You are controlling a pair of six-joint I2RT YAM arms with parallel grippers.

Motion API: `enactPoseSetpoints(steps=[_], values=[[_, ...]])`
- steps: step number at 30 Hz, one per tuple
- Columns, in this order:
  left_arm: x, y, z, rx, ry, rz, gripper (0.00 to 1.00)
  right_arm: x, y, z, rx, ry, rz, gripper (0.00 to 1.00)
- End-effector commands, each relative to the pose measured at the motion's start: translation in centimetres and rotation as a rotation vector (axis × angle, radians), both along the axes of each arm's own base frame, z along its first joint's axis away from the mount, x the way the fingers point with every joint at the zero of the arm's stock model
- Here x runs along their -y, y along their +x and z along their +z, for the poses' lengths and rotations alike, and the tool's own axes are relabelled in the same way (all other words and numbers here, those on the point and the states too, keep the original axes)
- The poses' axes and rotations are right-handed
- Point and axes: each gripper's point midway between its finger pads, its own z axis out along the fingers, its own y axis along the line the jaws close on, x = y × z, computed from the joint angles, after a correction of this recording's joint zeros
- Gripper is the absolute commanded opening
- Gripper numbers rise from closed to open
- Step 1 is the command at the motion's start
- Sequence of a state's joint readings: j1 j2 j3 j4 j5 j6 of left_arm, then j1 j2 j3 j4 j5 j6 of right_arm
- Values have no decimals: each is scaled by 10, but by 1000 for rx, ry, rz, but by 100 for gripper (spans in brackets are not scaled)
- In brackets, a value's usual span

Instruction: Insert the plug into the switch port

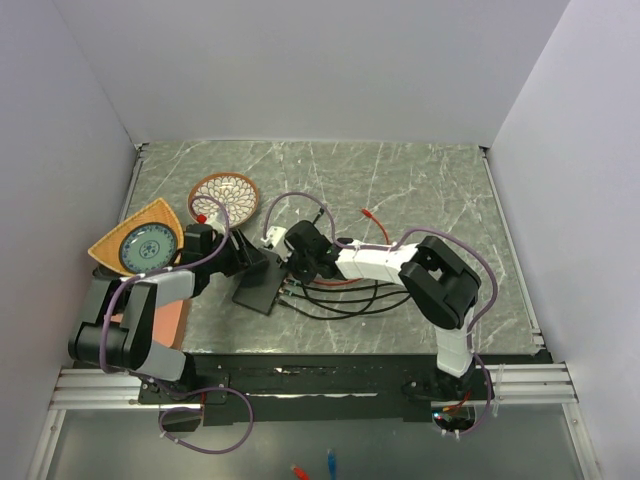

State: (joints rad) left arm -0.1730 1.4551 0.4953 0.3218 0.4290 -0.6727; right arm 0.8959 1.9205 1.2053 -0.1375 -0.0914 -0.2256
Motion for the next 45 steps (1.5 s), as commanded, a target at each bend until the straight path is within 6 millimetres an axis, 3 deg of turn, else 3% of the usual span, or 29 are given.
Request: enactPoseSetpoints(steps=[1,7,8,12,14,19,23,28,36,45], values=[[40,-19,41,-1,-160,-174,66,-60,2,74,122,305,97,0],[14,2,45,19,-101,-50,78,-36,-9,39,42,185,53,6],[10,6,50,33,-91,-34,80,-29,-13,32,27,156,42,20],[-5,15,65,76,-44,44,95,-13,-14,33,48,138,5,40],[-14,18,78,113,-29,87,99,-7,-10,43,81,141,-24,52],[-24,18,114,203,-22,134,96,1,-5,73,143,166,-58,75],[-24,15,145,277,-30,126,96,10,0,102,198,206,-106,87],[-27,4,182,388,-39,129,96,26,-5,156,279,310,-155,98],[-45,-5,221,507,-20,222,96,73,-12,230,375,448,-331,99],[-48,-11,239,572,-25,237,96,132,-19,273,502,561,-532,99]])
